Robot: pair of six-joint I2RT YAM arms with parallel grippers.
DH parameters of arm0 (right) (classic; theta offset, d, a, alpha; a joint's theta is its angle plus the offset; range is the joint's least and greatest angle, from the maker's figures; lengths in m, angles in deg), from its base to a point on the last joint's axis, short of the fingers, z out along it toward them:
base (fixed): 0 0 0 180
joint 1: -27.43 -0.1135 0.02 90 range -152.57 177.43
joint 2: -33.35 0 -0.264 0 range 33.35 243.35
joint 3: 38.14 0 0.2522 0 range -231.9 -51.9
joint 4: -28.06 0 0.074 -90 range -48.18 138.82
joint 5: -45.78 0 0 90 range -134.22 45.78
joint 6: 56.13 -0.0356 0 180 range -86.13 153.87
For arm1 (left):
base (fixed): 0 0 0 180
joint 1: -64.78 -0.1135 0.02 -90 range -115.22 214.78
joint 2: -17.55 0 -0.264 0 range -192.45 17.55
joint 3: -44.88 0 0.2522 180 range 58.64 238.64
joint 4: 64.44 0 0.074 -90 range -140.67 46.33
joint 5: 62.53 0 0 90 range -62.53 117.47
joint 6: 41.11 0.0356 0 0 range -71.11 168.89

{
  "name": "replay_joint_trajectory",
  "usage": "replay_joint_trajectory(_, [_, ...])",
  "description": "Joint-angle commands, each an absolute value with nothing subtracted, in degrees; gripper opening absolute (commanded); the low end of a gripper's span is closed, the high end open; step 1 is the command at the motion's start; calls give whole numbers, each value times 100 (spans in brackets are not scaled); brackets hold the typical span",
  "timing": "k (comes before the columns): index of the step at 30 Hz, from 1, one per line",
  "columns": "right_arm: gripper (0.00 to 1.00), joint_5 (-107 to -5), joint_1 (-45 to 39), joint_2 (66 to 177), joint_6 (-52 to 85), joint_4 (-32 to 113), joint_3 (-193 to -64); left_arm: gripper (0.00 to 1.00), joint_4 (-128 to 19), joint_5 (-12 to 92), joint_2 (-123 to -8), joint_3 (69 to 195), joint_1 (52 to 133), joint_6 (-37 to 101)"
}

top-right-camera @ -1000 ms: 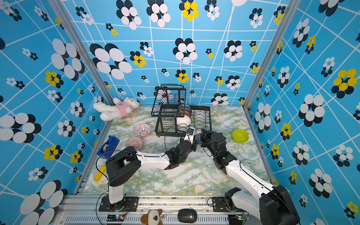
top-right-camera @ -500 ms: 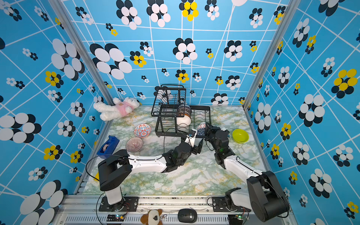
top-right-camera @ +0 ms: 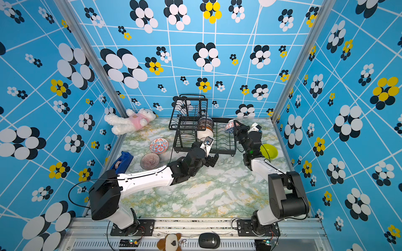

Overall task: Load bowls into a dish rack
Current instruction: Place the bowl in the dish rack.

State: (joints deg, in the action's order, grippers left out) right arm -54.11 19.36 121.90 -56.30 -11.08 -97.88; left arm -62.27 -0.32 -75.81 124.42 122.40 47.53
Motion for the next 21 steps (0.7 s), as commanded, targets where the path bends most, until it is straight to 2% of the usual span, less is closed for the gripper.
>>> replay_joint_trajectory(1, [0, -5975, 1960, 12608, -4979, -1707, -10352, 99, -5160, 321, -7240, 12856, 11887, 5280])
replay_joint_trajectory(4, [0, -6168, 1959, 13074, -4633, -1629, -10815, 99, -4898, 200, -7210, 13023, 11690, 5904])
replay_joint_trajectory(9, [0, -6180, 1959, 13799, -4199, -1495, -11391, 99, -5392, -40, -7201, 12679, 11532, 6424])
replay_joint_trajectory(21, [0, -6054, 1957, 15191, -4254, -1673, -12403, 99, -5552, 422, -7178, 12334, 11533, 5745])
